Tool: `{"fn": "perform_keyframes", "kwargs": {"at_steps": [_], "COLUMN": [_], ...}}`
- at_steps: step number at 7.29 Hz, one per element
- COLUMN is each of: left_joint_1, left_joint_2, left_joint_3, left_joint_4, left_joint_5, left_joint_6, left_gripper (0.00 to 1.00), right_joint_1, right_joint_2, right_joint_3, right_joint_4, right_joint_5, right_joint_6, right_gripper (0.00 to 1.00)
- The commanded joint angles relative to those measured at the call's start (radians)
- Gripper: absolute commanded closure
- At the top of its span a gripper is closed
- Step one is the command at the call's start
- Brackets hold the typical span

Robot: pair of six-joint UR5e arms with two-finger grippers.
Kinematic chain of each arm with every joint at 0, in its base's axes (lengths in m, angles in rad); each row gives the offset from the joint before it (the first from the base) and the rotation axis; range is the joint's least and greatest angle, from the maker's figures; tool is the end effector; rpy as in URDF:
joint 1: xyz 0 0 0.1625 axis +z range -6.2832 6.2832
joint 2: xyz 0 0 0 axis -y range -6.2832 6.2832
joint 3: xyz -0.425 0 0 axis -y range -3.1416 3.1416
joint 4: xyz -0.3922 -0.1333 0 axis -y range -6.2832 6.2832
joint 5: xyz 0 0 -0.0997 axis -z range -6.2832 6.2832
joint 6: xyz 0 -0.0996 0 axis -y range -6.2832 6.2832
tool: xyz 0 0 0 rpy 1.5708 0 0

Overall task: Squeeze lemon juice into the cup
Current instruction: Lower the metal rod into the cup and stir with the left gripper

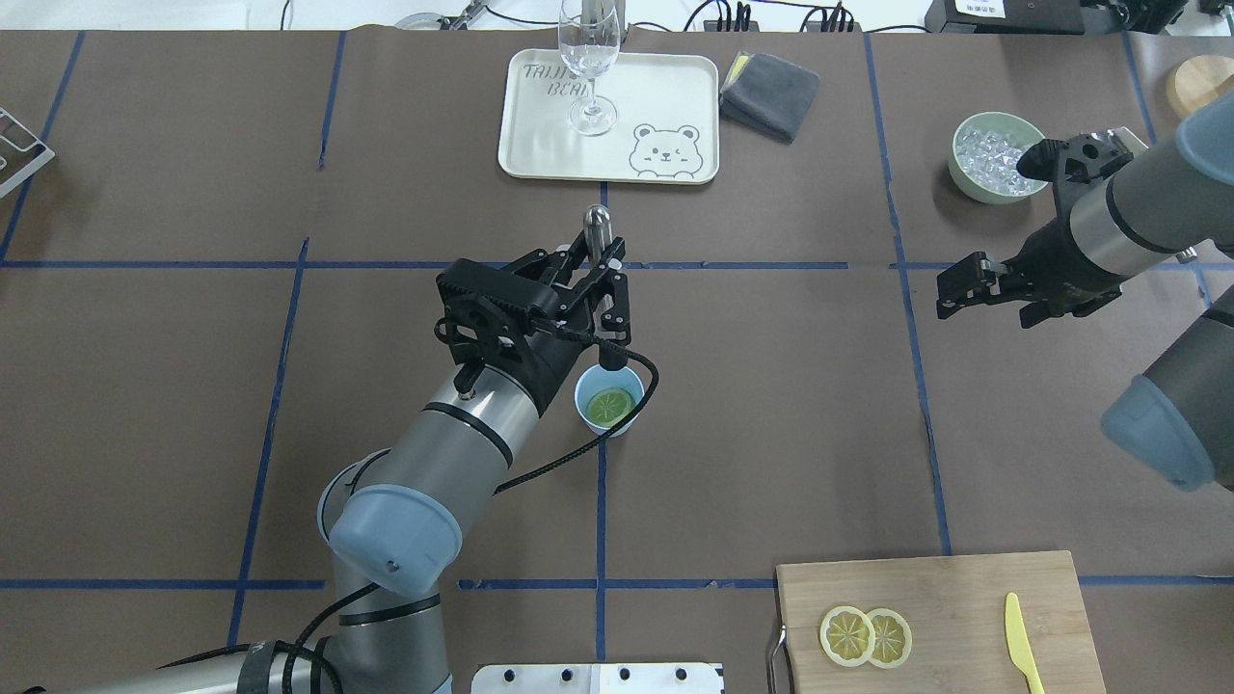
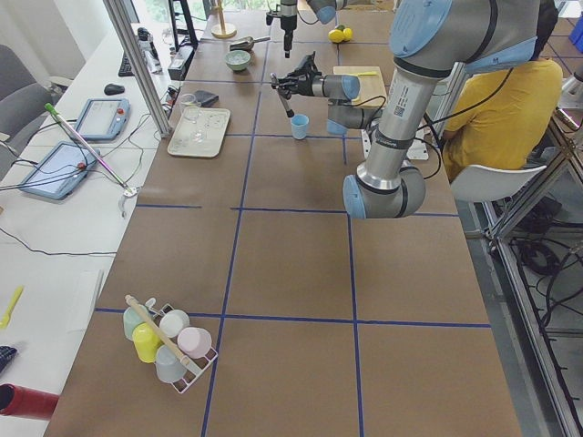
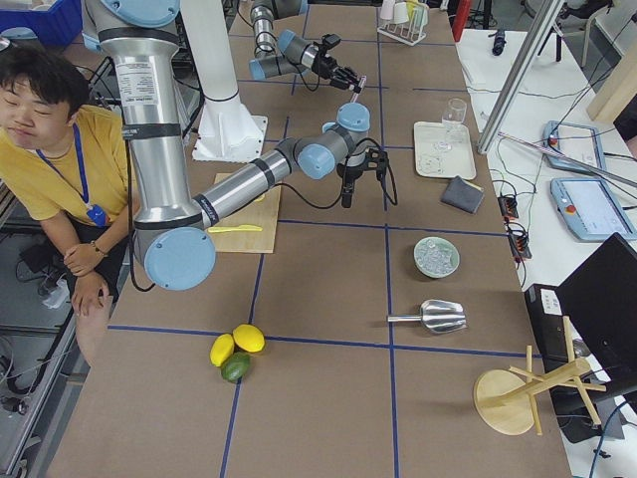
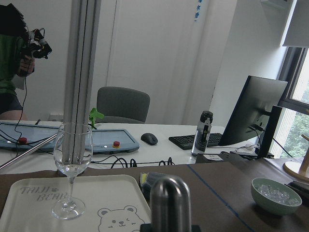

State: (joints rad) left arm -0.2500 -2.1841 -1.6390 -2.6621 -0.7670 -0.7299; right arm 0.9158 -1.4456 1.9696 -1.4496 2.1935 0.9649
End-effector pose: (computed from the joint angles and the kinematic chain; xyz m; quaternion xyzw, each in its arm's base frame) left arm 0.5276 -0.3463 0.1514 0.5814 0.4813 -0.1205 0.6449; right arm -0.2577 -0.4590 0.3926 -0.0023 -0.4189 0.0434 0.9070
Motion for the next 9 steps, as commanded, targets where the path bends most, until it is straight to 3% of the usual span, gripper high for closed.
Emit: {"fn": "perform_keyframes", "kwargs": {"at_steps": [1,9], "left_joint_1": [0.043,0.083], "left_joint_2": [0.015,0.027], "left_joint_3": [-0.002,0.051], "left_joint_4": [-0.06,-0.084], "left_joint_5": [0.0,0.0], "left_joint_6": [0.067,0.075], "left_gripper": [1.0,1.0], "right_joint_1": [0.0,0.011], "right_joint_2": [0.001,0.002], "right_joint_3": [0.0,0.002], "right_joint_4": [0.0,0.0], "right_joint_5": [0.0,0.025], "right_joint_6": [0.002,0.006], "right_gripper": [0.0,0.0]}}
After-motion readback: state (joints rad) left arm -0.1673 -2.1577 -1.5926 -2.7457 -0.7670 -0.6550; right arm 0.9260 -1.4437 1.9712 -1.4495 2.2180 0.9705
